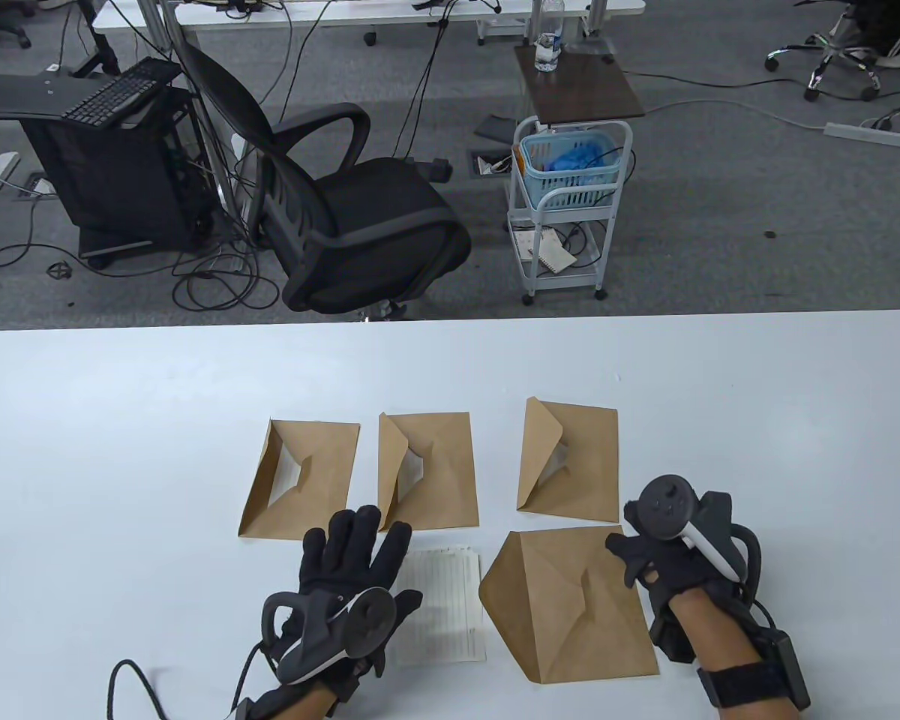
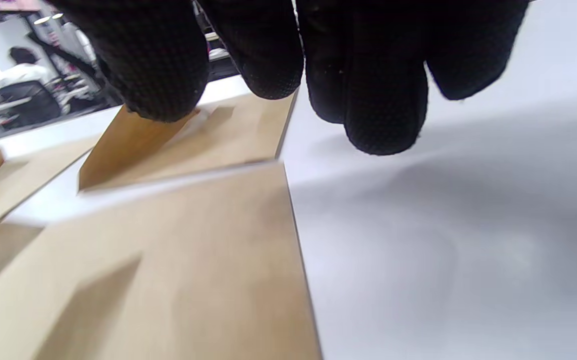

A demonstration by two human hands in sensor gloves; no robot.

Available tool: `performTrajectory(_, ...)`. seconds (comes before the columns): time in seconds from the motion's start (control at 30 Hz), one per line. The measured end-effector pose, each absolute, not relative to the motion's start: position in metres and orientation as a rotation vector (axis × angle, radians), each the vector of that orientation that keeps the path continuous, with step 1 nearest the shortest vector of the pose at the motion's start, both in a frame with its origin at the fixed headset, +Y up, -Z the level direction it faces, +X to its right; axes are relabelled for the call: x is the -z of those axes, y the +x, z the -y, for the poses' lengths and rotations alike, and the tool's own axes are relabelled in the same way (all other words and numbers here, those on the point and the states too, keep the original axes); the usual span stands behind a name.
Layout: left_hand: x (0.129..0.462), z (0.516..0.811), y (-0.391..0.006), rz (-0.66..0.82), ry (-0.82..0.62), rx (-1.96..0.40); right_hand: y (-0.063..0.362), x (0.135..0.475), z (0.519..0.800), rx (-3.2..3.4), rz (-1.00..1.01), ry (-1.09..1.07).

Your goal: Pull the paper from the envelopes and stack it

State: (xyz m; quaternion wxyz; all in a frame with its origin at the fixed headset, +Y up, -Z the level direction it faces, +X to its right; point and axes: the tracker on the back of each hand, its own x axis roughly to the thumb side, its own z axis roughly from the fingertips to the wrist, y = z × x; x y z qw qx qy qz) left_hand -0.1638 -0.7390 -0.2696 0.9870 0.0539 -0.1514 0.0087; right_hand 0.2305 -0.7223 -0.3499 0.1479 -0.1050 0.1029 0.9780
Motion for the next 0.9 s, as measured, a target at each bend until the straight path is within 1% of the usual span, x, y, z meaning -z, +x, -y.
performTrajectory(0.07, 0.270, 0.739, -0.164, 0.302, 0.106, -0.012, 0.229, 0.368, 0.716, -2.777, -0.272, -0.405)
performTrajectory(0.17, 0.270, 0.739, -0.165, 0.302, 0.103, -0.015, 0.221, 0.388, 0.712, -2.787, -0.239, -0.490)
performTrajectory(0.27, 0.270, 0.739, -0.165, 0.303, 0.103, -0.012, 0.211, 0.407, 0.712, -2.849, -0.256, -0.533)
performTrajectory(0.37, 0.270, 0.739, -0.165, 0.304, 0.101, -0.014, 0.202, 0.424, 0.718, -2.858, -0.263, -0.581)
performTrajectory(0.43, 0.270, 0.739, -0.165, 0.304, 0.104, -0.016, 0.199, 0.432, 0.725, -2.845, -0.294, -0.625)
performTrajectory(0.57, 0.271, 0.739, -0.165, 0.301, 0.102, -0.019, 0.199, 0.447, 0.745, -2.724, -0.500, -0.716)
performTrajectory(0.6, 0.271, 0.739, -0.165, 0.301, 0.102, -0.020, 0.200, 0.448, 0.748, -2.697, -0.506, -0.719)
performTrajectory(0.7, 0.272, 0.739, -0.166, 0.301, 0.100, -0.022, 0.196, 0.454, 0.756, -2.714, -0.407, -0.772)
performTrajectory(0.8, 0.272, 0.739, -0.165, 0.303, 0.097, -0.019, 0.187, 0.458, 0.762, -2.844, -0.419, -0.796)
performTrajectory(0.9, 0.272, 0.739, -0.165, 0.304, 0.098, -0.018, 0.185, 0.461, 0.759, -2.833, -0.330, -0.791)
